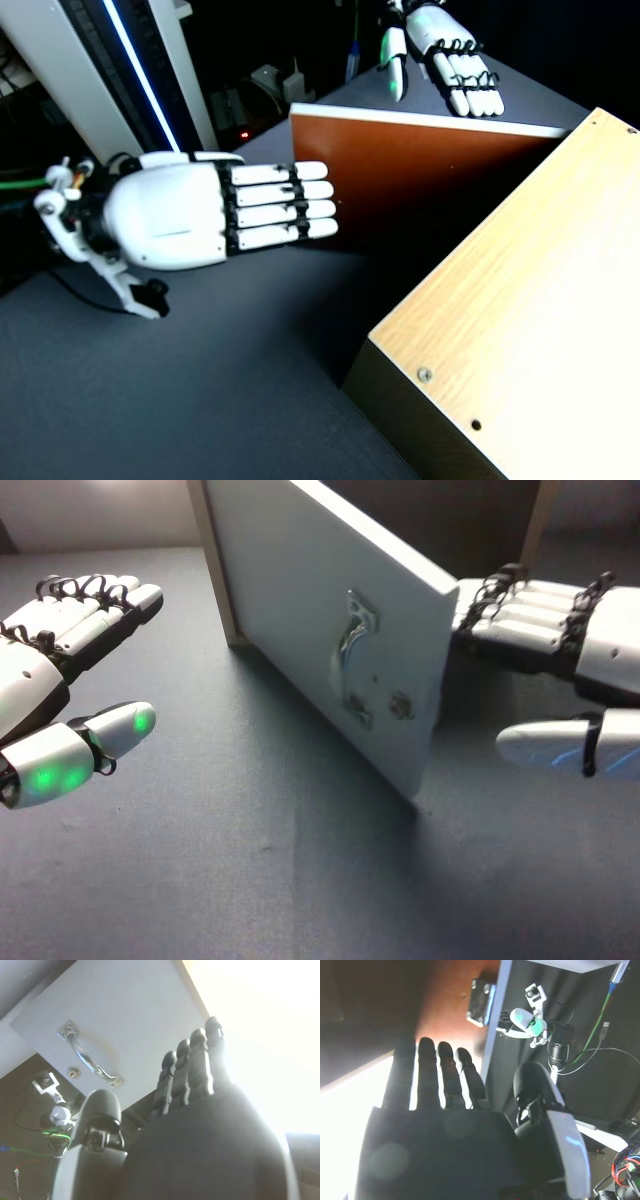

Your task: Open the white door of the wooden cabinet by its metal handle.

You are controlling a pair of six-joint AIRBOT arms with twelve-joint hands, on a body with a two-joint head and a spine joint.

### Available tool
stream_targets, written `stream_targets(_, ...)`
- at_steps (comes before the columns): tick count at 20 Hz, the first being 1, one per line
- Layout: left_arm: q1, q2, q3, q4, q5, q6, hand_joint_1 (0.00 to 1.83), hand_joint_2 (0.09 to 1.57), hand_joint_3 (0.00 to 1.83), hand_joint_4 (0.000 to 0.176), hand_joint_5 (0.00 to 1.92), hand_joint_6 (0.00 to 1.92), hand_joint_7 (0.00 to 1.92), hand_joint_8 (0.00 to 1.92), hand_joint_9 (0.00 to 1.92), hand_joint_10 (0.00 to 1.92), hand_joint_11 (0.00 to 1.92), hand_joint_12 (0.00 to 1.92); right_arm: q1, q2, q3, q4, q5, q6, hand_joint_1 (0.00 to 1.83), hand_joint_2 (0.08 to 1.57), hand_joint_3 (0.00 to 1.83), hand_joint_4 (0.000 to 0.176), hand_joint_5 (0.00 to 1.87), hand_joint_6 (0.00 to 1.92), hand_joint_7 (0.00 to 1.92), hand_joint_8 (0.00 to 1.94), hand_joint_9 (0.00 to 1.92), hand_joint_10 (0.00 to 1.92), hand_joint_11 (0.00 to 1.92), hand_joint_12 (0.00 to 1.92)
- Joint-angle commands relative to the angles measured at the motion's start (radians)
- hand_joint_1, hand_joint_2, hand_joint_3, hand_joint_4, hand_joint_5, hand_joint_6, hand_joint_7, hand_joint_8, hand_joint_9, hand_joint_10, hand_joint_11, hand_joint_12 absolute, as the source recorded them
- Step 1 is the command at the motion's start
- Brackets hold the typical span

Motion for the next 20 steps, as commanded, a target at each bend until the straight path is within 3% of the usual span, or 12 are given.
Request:
stream_targets(1,-0.005,0.006,0.005,-0.008,-0.119,-0.004,0.11,1.48,0.00,0.000,0.03,0.00,0.00,0.00,0.02,0.00,0.07,0.03,0.013,-0.004,-0.004,0.031,0.126,0.012,0.09,1.47,0.01,0.000,0.00,0.00,0.00,0.00,0.00,0.00,0.00,0.00)
stream_targets(5,-0.004,0.005,0.015,-0.028,-0.110,-0.003,0.00,1.32,0.00,0.000,0.04,0.00,0.00,0.00,0.00,0.00,0.05,0.02,0.047,-0.054,0.002,-0.013,0.127,0.033,0.00,1.49,0.01,0.000,0.05,0.00,0.03,0.00,0.01,0.00,0.04,0.02)
stream_targets(6,-0.004,0.005,0.017,-0.031,-0.108,-0.001,0.00,1.32,0.00,0.000,0.04,0.00,0.00,0.00,0.00,0.00,0.03,0.01,0.053,-0.064,0.005,-0.025,0.127,0.041,0.05,1.49,0.00,0.000,0.06,0.01,0.04,0.00,0.01,0.00,0.04,0.02)
stream_targets(7,-0.004,0.005,0.018,-0.037,-0.106,0.001,0.15,1.31,0.00,0.000,0.06,0.01,0.00,0.00,0.00,0.00,0.01,0.01,0.061,-0.079,0.009,-0.040,0.127,0.052,0.10,1.48,0.00,0.000,0.08,0.01,0.06,0.01,0.02,0.01,0.06,0.03)
stream_targets(9,-0.003,0.005,0.020,-0.043,-0.104,0.003,0.01,1.36,0.01,0.000,0.04,0.00,0.00,0.00,0.00,0.00,0.00,0.00,0.070,-0.102,0.012,-0.062,0.127,0.062,0.03,1.50,0.00,0.000,0.05,0.00,0.02,0.00,0.00,0.00,0.01,0.00)
stream_targets(10,-0.003,0.005,0.020,-0.045,-0.104,0.003,0.08,1.32,0.00,0.000,0.01,0.00,0.00,0.00,0.00,0.00,0.00,0.00,0.072,-0.110,0.013,-0.069,0.126,0.065,0.00,1.51,0.01,0.000,0.04,0.00,0.00,0.00,0.00,0.00,0.00,0.00)
stream_targets(12,-0.002,0.004,0.020,-0.045,-0.104,0.003,0.02,1.41,0.01,0.000,0.00,0.00,0.00,0.00,0.00,0.00,0.00,0.00,0.074,-0.130,0.018,-0.076,0.126,0.073,0.06,1.50,0.00,0.000,0.05,0.00,0.02,0.00,0.00,0.00,0.02,0.01)
stream_targets(13,-0.002,0.004,0.020,-0.046,-0.103,0.003,0.18,1.50,0.03,0.000,0.07,0.01,0.05,0.01,0.01,0.00,0.03,0.02,0.077,-0.139,0.021,-0.080,0.126,0.077,0.06,1.50,0.00,0.000,0.05,0.00,0.02,0.00,0.00,0.00,0.00,0.00)
stream_targets(15,0.001,0.005,0.020,-0.051,-0.103,0.004,0.29,1.52,0.01,0.038,0.00,0.00,0.00,0.00,0.02,0.00,0.05,0.04,0.089,-0.160,0.027,-0.097,0.120,0.084,0.33,1.44,0.00,0.000,0.09,0.01,0.05,0.01,0.00,0.00,0.00,0.00)
stream_targets(16,0.003,0.005,0.020,-0.055,-0.104,0.004,0.29,1.52,0.01,0.042,0.00,0.00,0.00,0.00,0.02,0.00,0.05,0.04,0.094,-0.169,0.028,-0.104,0.117,0.086,0.43,1.42,0.00,0.000,0.11,0.01,0.07,0.01,0.00,0.00,0.00,0.00)
stream_targets(17,0.005,0.005,0.020,-0.057,-0.105,0.005,0.28,1.53,0.01,0.037,0.00,0.00,0.00,0.00,0.02,0.00,0.04,0.06,0.098,-0.177,0.029,-0.109,0.115,0.087,0.48,1.40,0.00,0.000,0.12,0.01,0.09,0.01,0.01,0.00,0.01,0.00)
stream_targets(20,0.009,0.006,0.021,-0.065,-0.105,0.005,0.29,1.53,0.00,0.036,0.00,0.00,0.00,0.00,0.02,0.00,0.00,0.18,0.113,-0.213,0.038,-0.132,0.110,0.098,0.41,1.42,0.00,0.000,0.11,0.00,0.14,0.01,0.07,0.01,0.05,0.02)
